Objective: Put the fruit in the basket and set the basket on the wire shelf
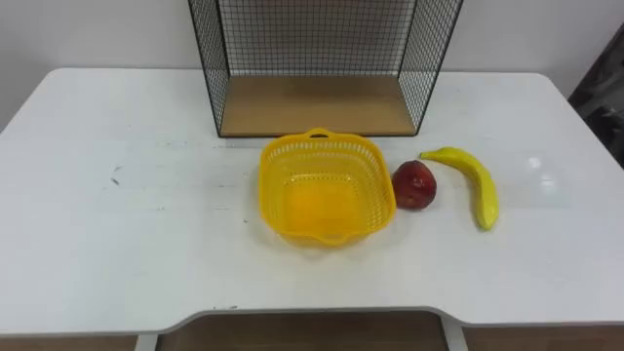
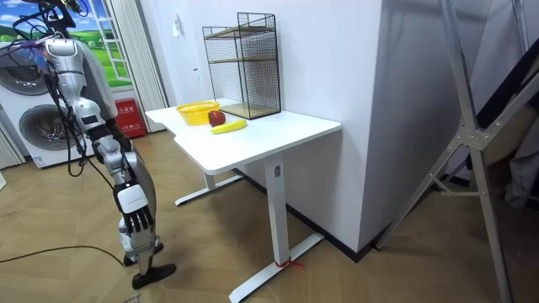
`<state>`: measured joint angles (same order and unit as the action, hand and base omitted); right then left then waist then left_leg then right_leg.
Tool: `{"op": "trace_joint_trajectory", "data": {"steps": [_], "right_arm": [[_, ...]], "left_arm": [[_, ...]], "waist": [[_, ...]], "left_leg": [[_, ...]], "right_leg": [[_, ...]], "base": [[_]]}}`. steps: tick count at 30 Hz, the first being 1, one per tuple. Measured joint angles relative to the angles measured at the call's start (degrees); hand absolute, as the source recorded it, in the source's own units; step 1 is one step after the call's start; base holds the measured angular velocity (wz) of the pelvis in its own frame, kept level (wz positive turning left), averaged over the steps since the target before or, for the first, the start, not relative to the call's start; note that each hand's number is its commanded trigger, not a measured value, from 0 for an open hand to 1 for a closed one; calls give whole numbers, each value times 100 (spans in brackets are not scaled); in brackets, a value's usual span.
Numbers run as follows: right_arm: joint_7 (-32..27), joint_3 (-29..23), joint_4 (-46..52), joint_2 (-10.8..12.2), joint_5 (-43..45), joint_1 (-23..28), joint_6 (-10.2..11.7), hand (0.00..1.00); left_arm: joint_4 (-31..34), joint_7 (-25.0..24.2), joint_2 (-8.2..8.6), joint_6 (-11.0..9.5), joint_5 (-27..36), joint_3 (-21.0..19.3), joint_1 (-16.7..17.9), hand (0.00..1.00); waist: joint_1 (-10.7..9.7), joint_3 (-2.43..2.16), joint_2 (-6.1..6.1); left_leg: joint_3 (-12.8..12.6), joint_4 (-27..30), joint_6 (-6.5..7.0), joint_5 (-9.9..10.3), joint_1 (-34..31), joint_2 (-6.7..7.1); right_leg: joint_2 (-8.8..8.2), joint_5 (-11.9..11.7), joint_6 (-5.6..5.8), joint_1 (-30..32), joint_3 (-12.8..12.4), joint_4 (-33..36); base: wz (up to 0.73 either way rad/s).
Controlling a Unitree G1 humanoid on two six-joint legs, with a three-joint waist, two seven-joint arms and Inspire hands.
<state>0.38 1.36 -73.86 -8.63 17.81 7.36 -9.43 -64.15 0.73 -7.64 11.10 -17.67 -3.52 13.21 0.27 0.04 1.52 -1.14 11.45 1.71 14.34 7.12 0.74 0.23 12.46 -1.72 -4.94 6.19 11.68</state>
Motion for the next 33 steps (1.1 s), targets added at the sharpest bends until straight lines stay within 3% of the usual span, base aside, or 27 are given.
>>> {"op": "trace_joint_trajectory", "data": {"steps": [12,15,30,33], "right_arm": [[24,-53,-37,12,40,57,-77,0],[-77,-55,-28,13,-225,40,-151,0],[-457,-344,-44,14,-1330,67,-101,0],[-632,-715,-46,20,-2083,77,-34,0]], "left_arm": [[-133,-144,4,127,118,-71,7,0],[-174,-151,20,156,126,-78,0,0],[-195,-23,22,144,129,-220,12,0],[-184,24,21,134,109,-286,2,0]], "waist": [[4,7,2],[7,7,-2],[-8,6,-49],[-21,7,-39]], "left_leg": [[-63,-3,0,0,84,-3],[-60,-9,0,0,60,-3],[-46,-4,0,0,25,-2],[-32,-7,0,0,41,1]], "right_leg": [[9,1,2,-81,-73,12],[4,11,8,-38,-60,20],[11,10,6,-23,-58,13],[3,10,7,-26,-58,-2]], "base": [[-1],[1],[1],[0]]}}
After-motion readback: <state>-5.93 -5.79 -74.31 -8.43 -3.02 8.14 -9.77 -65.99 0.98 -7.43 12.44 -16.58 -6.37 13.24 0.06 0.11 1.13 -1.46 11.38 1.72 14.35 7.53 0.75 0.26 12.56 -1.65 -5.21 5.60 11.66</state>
